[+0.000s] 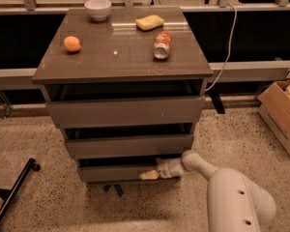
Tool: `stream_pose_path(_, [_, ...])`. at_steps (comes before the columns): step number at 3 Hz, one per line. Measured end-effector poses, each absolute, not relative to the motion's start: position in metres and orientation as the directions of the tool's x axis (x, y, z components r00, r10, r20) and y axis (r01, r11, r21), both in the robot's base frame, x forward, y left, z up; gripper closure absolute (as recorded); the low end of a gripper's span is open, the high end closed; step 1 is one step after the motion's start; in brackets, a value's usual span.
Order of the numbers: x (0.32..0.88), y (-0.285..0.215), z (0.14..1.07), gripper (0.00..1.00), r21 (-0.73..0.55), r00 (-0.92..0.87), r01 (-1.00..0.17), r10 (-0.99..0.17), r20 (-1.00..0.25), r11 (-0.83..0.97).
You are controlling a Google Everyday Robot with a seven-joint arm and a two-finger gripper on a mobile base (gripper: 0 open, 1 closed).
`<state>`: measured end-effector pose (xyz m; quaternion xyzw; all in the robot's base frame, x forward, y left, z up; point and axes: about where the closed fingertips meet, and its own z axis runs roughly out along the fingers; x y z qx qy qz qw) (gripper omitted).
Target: Open bottom drawer
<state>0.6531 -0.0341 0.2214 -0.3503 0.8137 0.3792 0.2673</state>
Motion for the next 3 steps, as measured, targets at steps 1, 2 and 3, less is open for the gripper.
stream_pose_path(1, [0.6531,-0.0341,0.2251,0.62,0.43,-0.612,-0.773,-0.367,-0.701,0.467])
stream_pose_path(2, [0.653,-0.0342,0.2281,0.93,0.43,-0.612,-0.773,-0.367,-0.701,0.467])
stream_pose_path(3, [0.6529,-0.0341,0.2281,1.0,0.43,-0.612,-0.773,-0.368,-0.7,0.467])
